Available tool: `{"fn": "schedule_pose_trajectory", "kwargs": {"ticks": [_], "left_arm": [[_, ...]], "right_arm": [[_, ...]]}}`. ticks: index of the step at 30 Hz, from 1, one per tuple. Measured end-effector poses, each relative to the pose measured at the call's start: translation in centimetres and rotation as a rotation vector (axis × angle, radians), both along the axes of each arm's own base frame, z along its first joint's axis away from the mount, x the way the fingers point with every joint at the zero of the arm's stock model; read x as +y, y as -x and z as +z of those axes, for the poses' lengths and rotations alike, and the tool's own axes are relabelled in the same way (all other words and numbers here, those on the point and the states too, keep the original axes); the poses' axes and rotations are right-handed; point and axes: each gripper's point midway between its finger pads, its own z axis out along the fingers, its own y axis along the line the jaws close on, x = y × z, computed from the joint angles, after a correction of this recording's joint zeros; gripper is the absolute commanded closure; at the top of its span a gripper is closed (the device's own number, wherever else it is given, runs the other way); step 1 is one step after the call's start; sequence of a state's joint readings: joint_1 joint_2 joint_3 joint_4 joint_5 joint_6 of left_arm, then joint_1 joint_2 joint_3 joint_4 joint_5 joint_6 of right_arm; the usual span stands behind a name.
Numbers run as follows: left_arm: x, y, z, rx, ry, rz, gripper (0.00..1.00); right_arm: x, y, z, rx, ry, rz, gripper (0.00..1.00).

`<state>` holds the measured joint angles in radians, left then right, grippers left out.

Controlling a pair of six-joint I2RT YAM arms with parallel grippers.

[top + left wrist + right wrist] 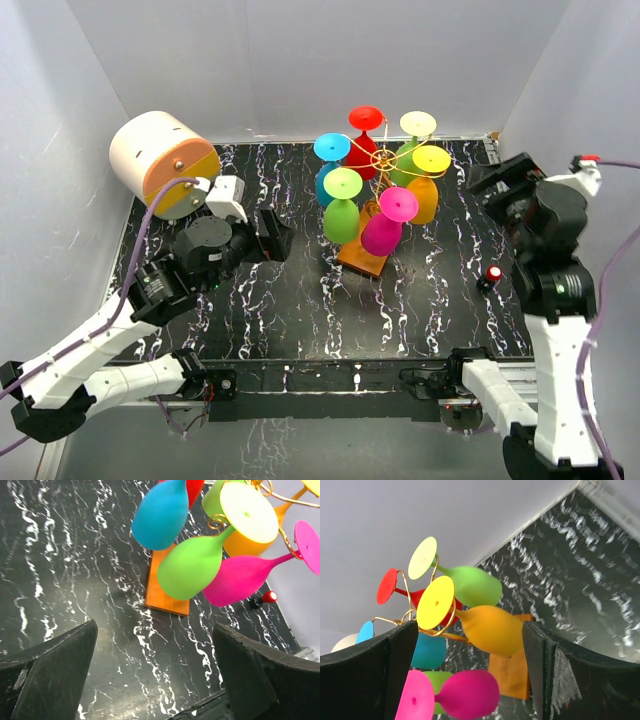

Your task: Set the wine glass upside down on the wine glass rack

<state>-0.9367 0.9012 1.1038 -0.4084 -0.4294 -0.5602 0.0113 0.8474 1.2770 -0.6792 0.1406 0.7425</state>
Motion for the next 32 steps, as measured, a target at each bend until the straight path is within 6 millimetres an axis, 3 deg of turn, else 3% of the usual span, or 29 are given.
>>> {"fn": "schedule_pose_trajectory", "kwargs": {"ticks": [5, 10, 13, 18, 25, 32], "left_arm": [[2.1, 0.0, 3.0, -0.062, -0.062, 0.032, 0.01], [4.2, 0.4, 5.8, -0.147, -0.105, 0.047, 0.01], [5.5, 0.5, 7.4, -0.199, -0.135, 0.065, 0.01], [7.3, 0.8, 10.3, -0.279, -0.158, 0.091, 0.01], [9.5, 1.7, 12.6, -0.355, -0.157, 0.11, 0.01], [11.1, 2.6, 14.3, -0.413, -0.108, 0.135, 0.01]], "right_arm": [[-2.1, 5.3, 2.7, -0.113, 0.127, -0.075, 0.06], [-3.5, 9.9, 2.7, -0.141, 0.19, -0.137, 0.07], [-4.2, 11.1, 1.7, -0.103, 0.22, -0.164, 0.09], [-5.6, 13.5, 0.8, -0.077, 0.256, -0.238, 0.04], [-7.7, 17.6, 1.9, -0.126, 0.282, -0.358, 0.03], [-8.1, 18.3, 2.4, -0.141, 0.289, -0.385, 0.04]]}}
